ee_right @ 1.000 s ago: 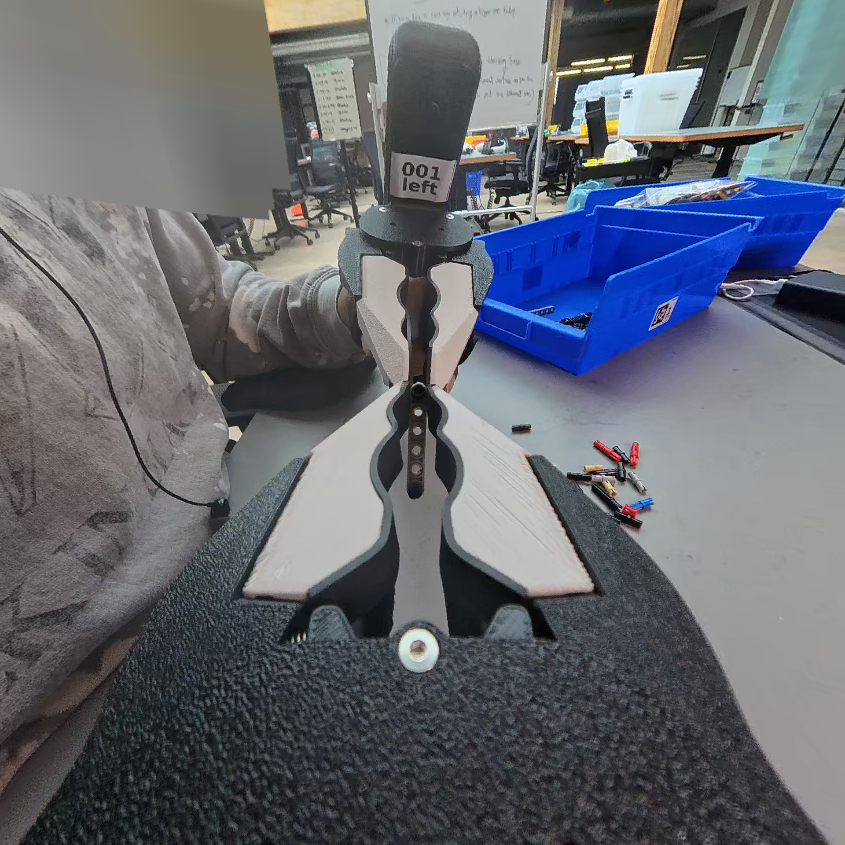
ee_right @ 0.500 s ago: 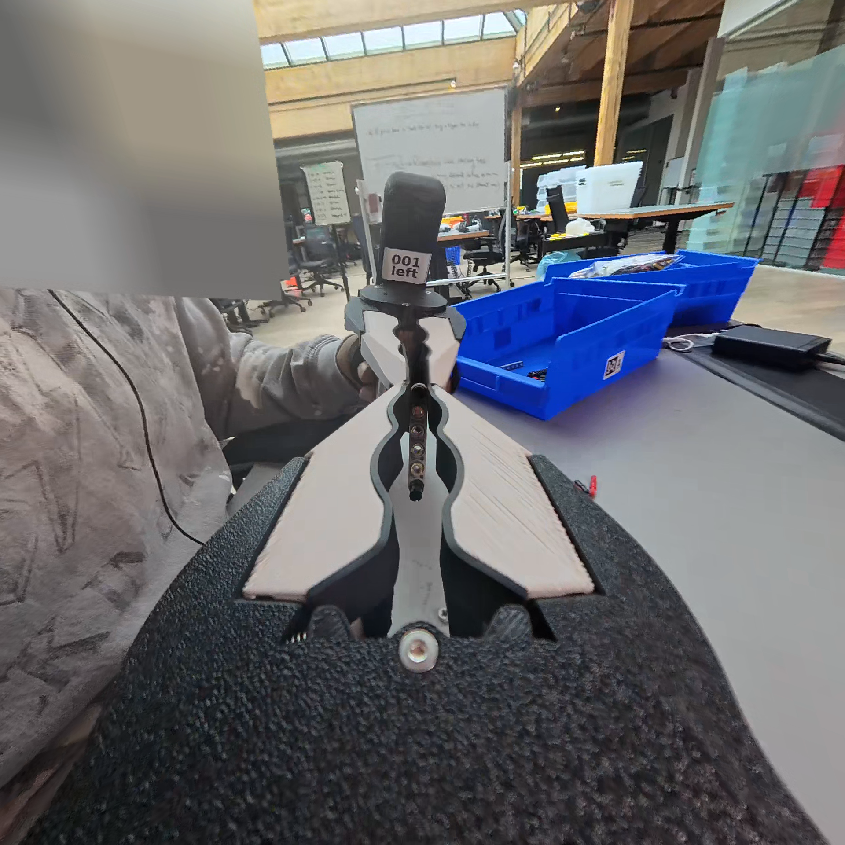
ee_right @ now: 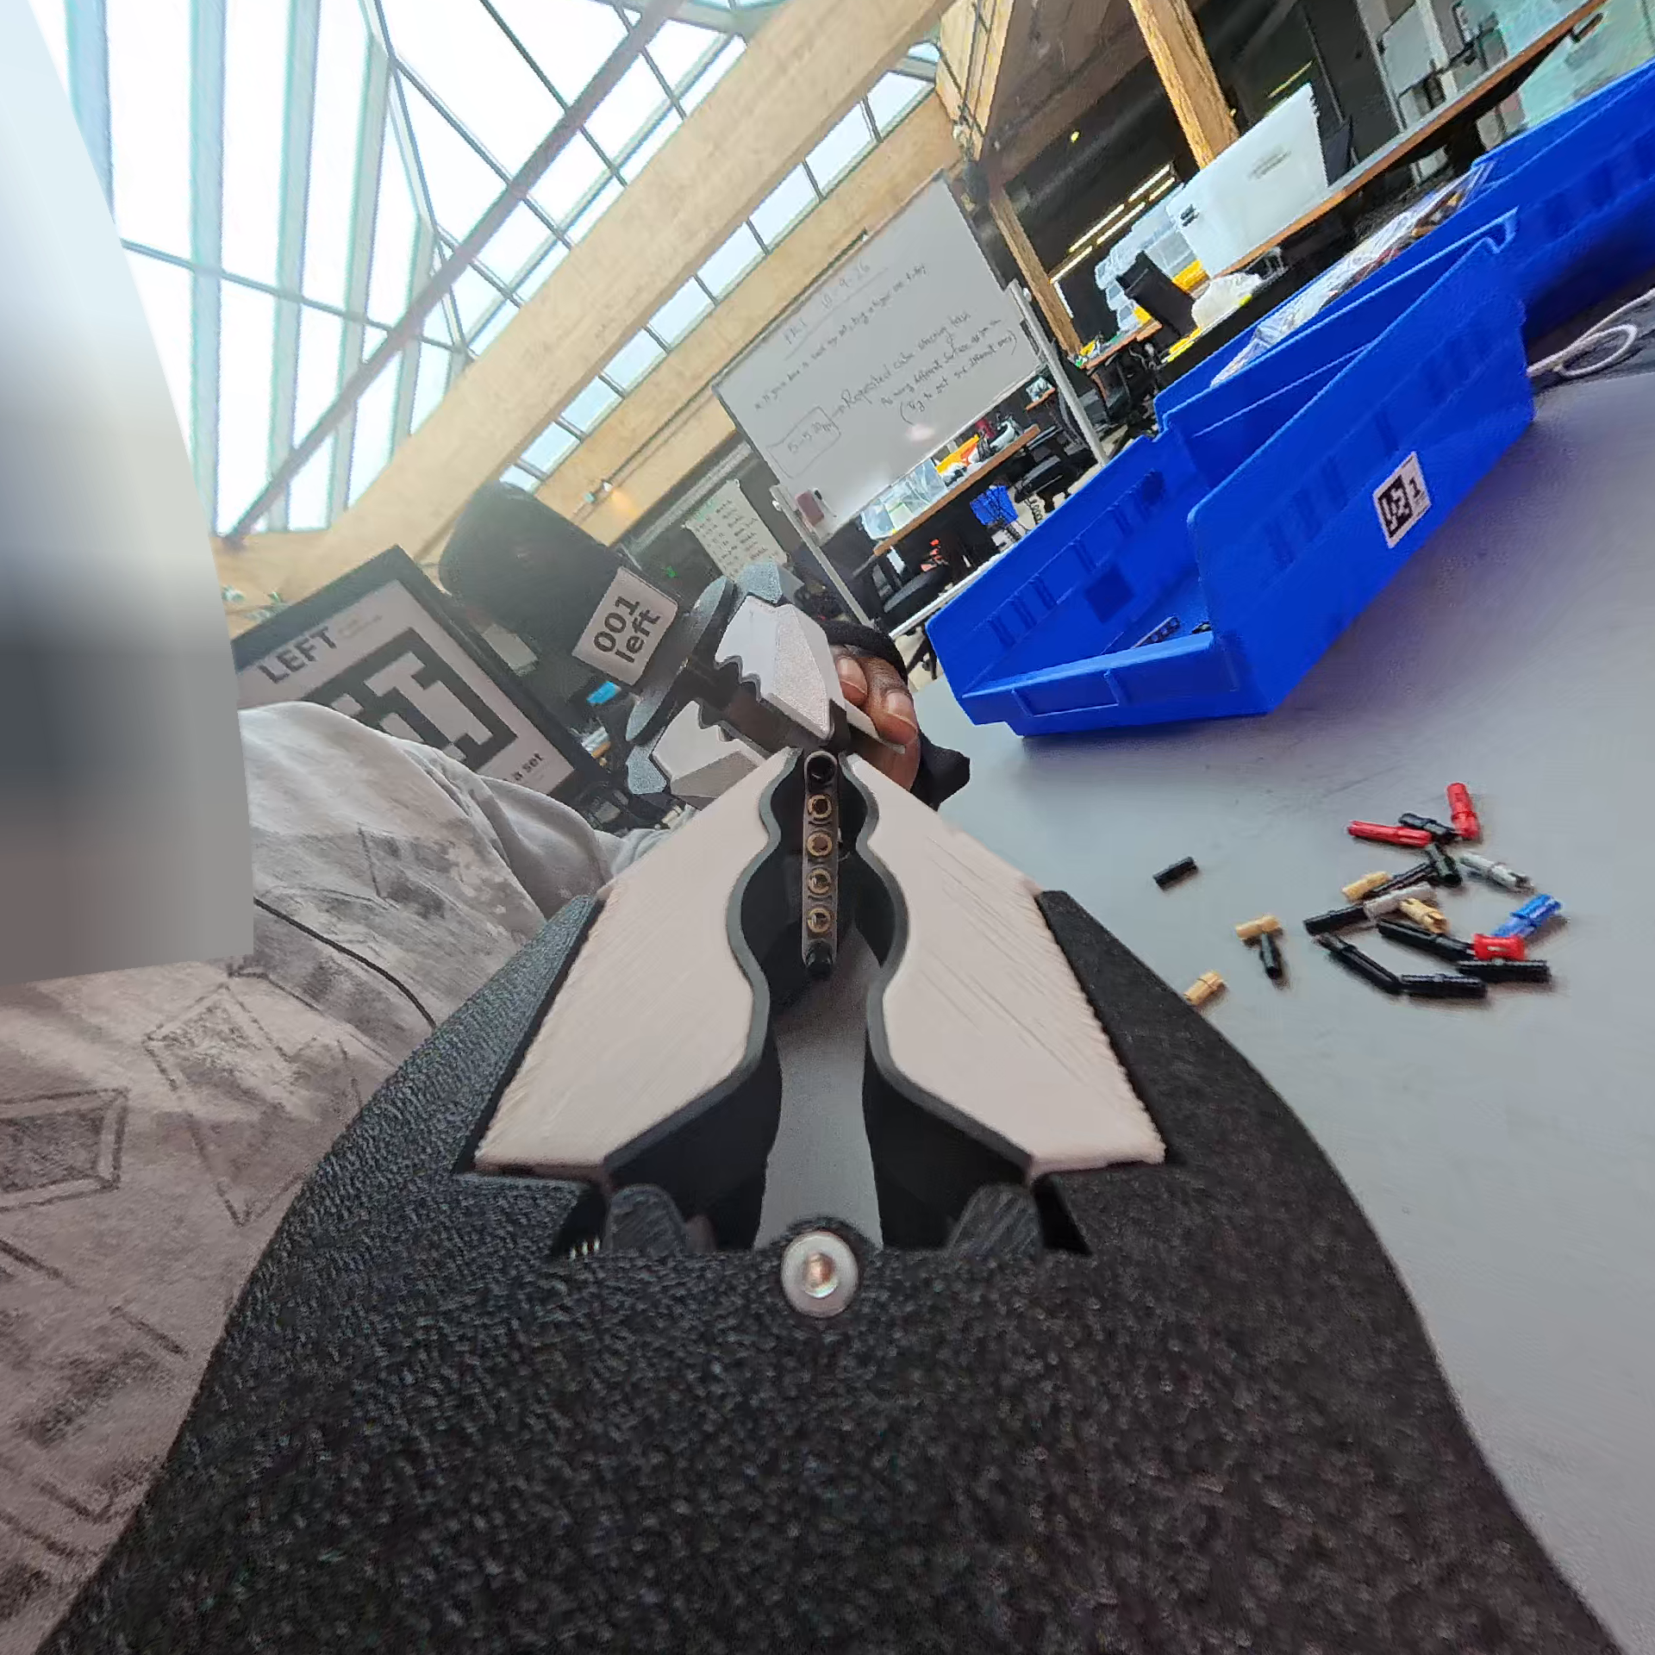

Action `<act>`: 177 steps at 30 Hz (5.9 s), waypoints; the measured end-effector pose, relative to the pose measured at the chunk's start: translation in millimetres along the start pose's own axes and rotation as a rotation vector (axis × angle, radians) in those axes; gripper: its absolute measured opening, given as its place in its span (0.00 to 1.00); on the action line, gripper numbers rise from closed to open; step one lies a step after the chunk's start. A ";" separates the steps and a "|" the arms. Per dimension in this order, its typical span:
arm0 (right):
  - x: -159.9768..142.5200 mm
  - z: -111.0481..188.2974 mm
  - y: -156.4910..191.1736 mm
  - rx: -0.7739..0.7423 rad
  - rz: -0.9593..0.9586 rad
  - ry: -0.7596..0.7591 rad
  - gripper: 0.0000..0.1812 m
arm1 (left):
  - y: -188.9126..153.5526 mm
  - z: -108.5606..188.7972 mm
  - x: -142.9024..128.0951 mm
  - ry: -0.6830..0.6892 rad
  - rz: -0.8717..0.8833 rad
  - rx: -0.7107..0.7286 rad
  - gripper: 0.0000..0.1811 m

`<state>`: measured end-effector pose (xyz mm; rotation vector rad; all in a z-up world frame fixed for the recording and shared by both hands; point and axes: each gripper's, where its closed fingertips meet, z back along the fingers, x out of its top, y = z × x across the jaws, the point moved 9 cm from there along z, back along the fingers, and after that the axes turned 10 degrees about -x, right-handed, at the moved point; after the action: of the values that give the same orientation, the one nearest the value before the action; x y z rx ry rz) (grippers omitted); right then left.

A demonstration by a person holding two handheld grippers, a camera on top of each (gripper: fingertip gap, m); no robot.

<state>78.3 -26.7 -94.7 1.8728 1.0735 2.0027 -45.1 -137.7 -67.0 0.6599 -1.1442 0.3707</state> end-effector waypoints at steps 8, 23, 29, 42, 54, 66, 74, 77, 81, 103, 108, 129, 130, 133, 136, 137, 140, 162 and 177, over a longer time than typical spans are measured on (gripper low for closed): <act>-4.2 -3.0 -4.2 -0.040 -0.056 0.025 0.03 | 1.6 -1.1 -5.2 0.028 0.041 -0.015 0.04; -2.2 -1.6 5.8 -0.080 0.223 0.065 0.03 | -5.8 4.4 -2.9 0.106 -0.060 -0.012 0.02; 28.1 27.3 7.7 -0.146 0.343 -0.054 0.03 | 6.5 25.4 -11.1 0.061 0.062 -0.015 0.00; 7.8 8.1 40.3 -0.049 0.636 -0.054 0.04 | 8.0 10.9 -7.3 -0.398 0.504 -0.399 0.11; 3.6 4.0 40.5 -0.011 0.576 -0.027 0.04 | 4.7 6.9 -5.5 -0.397 0.513 -0.419 0.03; -0.4 2.2 43.3 -0.061 0.702 -0.038 0.04 | 9.0 4.4 -13.2 -0.411 0.651 -0.481 0.07; -3.6 1.7 46.7 -0.128 0.885 -0.043 0.04 | 13.6 -4.3 -28.8 -0.502 0.959 -0.650 0.04; -5.7 1.4 46.9 -0.150 0.945 -0.026 0.04 | 13.7 -8.8 -35.7 -0.533 1.056 -0.700 0.04; -7.5 1.3 45.9 -0.171 0.984 -0.004 0.04 | 13.7 -11.2 -40.2 -0.533 1.087 -0.709 0.03; 3.8 8.5 40.6 -0.225 0.963 -0.006 0.04 | 21.5 5.3 -36.6 -0.423 0.920 -0.534 0.00; -3.2 2.9 40.7 -0.209 0.966 0.017 0.04 | 19.9 1.1 -32.9 -0.435 0.925 -0.540 0.11; 63.5 50.5 41.2 -0.167 0.571 -0.372 0.03 | 37.0 32.7 -42.7 -0.360 0.781 -0.357 0.02; 63.5 51.8 43.9 -0.222 0.651 -0.341 0.03 | 39.6 35.5 -44.5 -0.310 0.739 -0.298 0.02; 48.8 37.5 35.6 -0.232 0.602 -0.201 0.04 | 41.6 25.9 -44.8 -0.135 0.584 -0.130 0.03; 27.5 26.0 6.9 -0.402 0.687 0.076 0.04 | 40.6 19.3 -50.0 -0.063 0.530 -0.028 0.03; 20.3 23.6 -4.0 -0.484 0.735 0.175 0.04 | 40.5 18.6 -53.1 -0.040 0.512 0.006 0.03; -6.4 18.2 -28.6 -0.636 0.846 0.485 0.04 | 40.5 17.2 -56.6 -0.023 0.484 0.045 0.04; -13.0 -6.3 38.9 -0.276 1.229 0.142 0.09 | 17.6 -9.6 -43.7 -0.420 0.899 -0.579 0.04; 43.6 8.2 28.0 -0.368 1.153 0.190 0.04 | 43.9 5.0 -50.0 -0.791 1.198 -0.577 0.08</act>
<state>87.2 -17.9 -43.8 2.3200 -0.5601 2.6444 -93.6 -105.0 -99.0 -0.5388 -2.2354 0.7626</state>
